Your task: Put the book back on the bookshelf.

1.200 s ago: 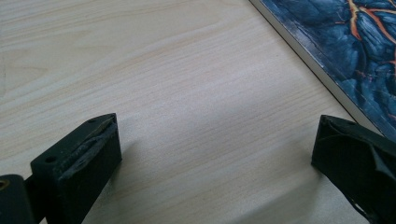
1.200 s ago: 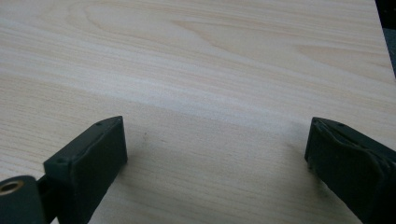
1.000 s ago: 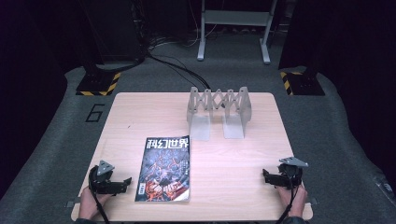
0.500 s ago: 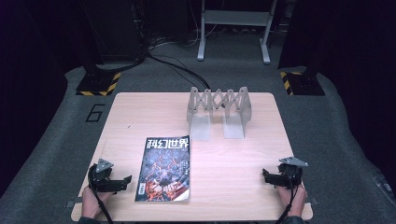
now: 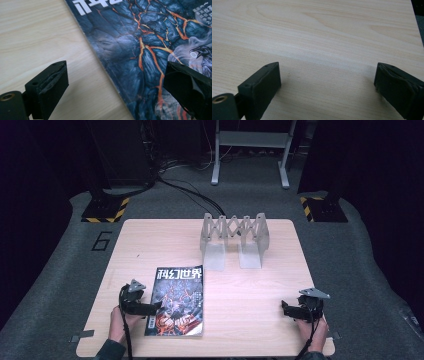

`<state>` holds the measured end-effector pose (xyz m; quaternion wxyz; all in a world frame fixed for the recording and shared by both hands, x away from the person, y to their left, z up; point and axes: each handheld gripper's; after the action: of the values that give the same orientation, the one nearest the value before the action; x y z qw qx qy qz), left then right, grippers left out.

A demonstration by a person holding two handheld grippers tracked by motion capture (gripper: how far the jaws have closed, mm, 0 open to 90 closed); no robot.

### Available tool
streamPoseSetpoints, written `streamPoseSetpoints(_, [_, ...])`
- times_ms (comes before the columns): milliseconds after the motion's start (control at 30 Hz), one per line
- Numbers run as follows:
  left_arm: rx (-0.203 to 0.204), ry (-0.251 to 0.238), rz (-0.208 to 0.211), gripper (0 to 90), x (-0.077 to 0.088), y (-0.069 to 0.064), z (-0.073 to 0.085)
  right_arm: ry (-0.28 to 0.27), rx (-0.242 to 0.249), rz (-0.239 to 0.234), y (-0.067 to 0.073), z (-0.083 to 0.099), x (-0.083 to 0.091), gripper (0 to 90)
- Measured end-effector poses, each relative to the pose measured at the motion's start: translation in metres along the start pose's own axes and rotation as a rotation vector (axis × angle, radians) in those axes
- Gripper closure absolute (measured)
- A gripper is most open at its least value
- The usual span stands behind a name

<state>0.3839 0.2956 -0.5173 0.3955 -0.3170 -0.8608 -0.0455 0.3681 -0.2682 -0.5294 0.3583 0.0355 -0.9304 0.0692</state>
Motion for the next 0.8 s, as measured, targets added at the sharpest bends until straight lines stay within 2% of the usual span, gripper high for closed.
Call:
streamPoseSetpoints(133, [-0.004,0.000,0.017,7.2,-0.006,-0.003,-0.002,0.008,-0.005,0.002,0.000,0.000,0.001,6.9])
streamPoseSetpoints(167, [-0.012,0.016,0.023,7.5,-0.006,-0.003,-0.002,0.007,-0.005,0.002,0.000,0.000,0.001,7.0])
streamPoseSetpoints(200, [-0.012,0.013,0.044,7.8,-0.008,-0.004,-0.003,0.007,-0.005,0.003,0.000,0.000,0.001,7.2])
streamPoseSetpoints(300, [-0.023,0.007,0.049,9.4,-0.010,-0.008,-0.003,0.006,-0.005,0.003,0.000,0.000,0.001,7.4])
streamPoseSetpoints(333, [-0.041,0.024,0.060,10.1,-0.010,-0.011,-0.004,0.006,-0.005,0.003,0.000,0.000,0.001,7.5])
streamPoseSetpoints(600, [-0.047,0.017,0.061,10.1,-0.012,-0.019,-0.003,-0.002,-0.001,-0.001,-0.001,0.000,0.000,8.0])
streamPoseSetpoints(700, [-0.048,-0.001,0.059,10.2,-0.015,-0.025,-0.003,-0.003,0.000,0.000,-0.001,0.000,0.000,8.2])
streamPoseSetpoints(733, [-0.057,0.017,0.064,10.2,-0.014,-0.026,-0.004,-0.003,-0.001,0.000,-0.001,0.000,0.000,8.3])
streamPoseSetpoints(800, [-0.051,0.011,0.053,10.2,-0.016,-0.033,-0.004,-0.003,-0.001,0.000,-0.001,0.000,0.000,8.3])
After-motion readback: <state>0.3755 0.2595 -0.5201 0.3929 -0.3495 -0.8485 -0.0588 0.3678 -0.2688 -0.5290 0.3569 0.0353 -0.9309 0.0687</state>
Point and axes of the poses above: each handheld gripper's, and its own axes: x roughly backward along the jaws, z roughly out of its underside, y roughly to its left, and after that the axes turned 9 degrees about z, right-handed
